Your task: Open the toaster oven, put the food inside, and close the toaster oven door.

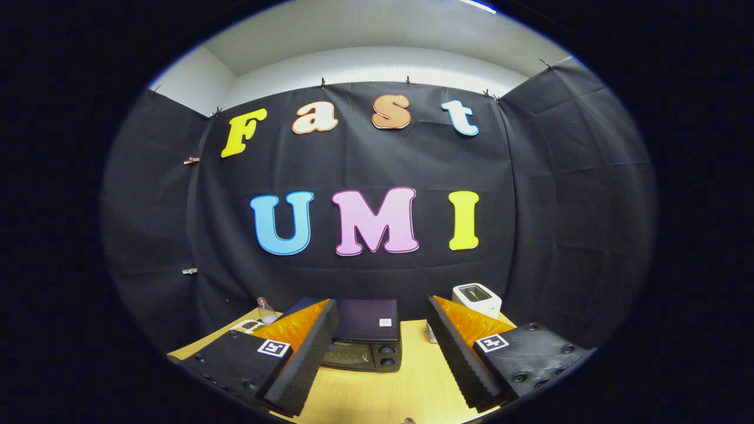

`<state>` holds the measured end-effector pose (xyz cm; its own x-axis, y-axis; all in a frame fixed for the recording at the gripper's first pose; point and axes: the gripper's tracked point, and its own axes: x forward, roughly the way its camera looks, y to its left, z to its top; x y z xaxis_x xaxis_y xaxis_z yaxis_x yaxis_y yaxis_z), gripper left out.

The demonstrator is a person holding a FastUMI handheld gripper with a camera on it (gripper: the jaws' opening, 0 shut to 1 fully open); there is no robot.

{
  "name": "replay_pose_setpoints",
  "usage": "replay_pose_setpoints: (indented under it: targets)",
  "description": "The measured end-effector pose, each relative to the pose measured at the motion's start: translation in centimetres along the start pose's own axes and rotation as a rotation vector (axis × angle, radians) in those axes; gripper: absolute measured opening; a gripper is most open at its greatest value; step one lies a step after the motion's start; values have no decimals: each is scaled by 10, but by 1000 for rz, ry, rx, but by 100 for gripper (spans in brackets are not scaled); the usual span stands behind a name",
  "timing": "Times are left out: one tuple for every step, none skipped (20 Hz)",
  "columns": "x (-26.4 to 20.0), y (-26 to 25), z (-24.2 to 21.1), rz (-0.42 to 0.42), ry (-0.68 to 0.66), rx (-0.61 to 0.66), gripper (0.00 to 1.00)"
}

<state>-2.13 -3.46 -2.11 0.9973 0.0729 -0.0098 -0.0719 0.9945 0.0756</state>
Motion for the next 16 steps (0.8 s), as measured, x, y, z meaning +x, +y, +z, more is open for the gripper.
replay_pose_setpoints:
  targets:
    - [-3,-2,-1,-1,2,-20,98]
    - [-6,-3,-3,1,2,-34,98]
    - [-7,-3,-5,7,8,-37,98]
    - [-7,-1,-7,12,13,-31,98]
    - [-8,-1,-9,15,19,-18,98]
    - [-8,-1,-10,19,24,-7,98]
    - [-8,-3,-11,17,27,1,98]
    - [-6,-4,-12,16,31,0,98]
    - [-5,-6,-12,13,31,-2,98]
    - [-6,-6,-10,13,28,1,98]
    - [-5,-6,-9,13,29,3,98]
    - [-4,-6,-10,19,30,5,98]
    - [-3,-6,-11,22,39,9,98]
    - [-3,-5,-13,26,43,12,98]
    - [-2,-6,-13,25,45,15,98]
    - [-1,-5,-13,25,46,18,98]
